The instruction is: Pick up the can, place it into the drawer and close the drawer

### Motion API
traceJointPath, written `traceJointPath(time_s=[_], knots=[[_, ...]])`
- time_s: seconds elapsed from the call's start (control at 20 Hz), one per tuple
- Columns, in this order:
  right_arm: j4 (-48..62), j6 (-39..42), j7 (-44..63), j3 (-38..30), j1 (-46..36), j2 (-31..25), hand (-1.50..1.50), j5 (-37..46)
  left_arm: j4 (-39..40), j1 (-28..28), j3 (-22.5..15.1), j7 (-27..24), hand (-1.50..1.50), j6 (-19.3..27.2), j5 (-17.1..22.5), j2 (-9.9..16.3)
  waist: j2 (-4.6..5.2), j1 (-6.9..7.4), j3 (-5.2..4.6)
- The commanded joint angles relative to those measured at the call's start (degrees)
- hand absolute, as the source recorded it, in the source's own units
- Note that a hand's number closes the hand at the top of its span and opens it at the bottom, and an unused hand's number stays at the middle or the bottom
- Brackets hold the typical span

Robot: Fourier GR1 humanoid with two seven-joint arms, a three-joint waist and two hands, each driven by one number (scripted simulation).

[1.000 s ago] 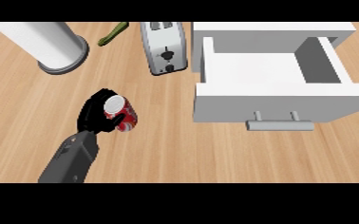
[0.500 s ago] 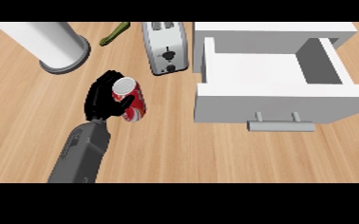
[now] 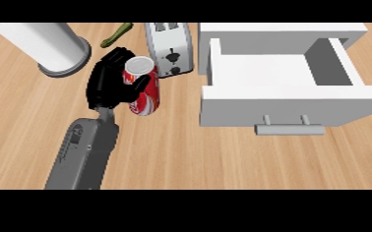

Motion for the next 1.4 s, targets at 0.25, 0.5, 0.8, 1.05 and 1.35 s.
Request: traceJointPath(time_s=[0.25,0.5,0.8,1.05,1.35], knots=[[-2.0,-1.9,-0.3,2.5,1.1,0.3,-1.5,1.6,-9.2,-8.6,-5.9,13.3,1.5,11.4,-3.5,-0.2,0.22,-0.39,-0.02],[2.6,-2.4,-0.8,3.2,-4.8,0.3,-1.5,6.4,-6.0,-15.0,-6.4,15.5,1.5,14.9,-4.7,-0.2,0.31,-0.21,-0.02],[2.7,-0.9,-1.6,3.5,-3.1,0.3,-1.5,5.4,4.2,-22.9,-9.5,11.0,1.5,20.1,-1.1,-0.2,0.38,-0.91,-0.02],[0.7,-1.5,-1.8,3.6,-1.1,0.3,-1.5,2.4,10.5,-29.9,-11.6,10.4,1.5,23.4,1.4,-0.2,0.4,-1.48,-0.01],[1.9,-1.4,0.8,2.3,-4.0,-0.5,-1.5,2.5,17.6,-39.0,-12.7,11.5,1.5,27.0,4.2,-0.2,0.45,-1.38,-0.01]])
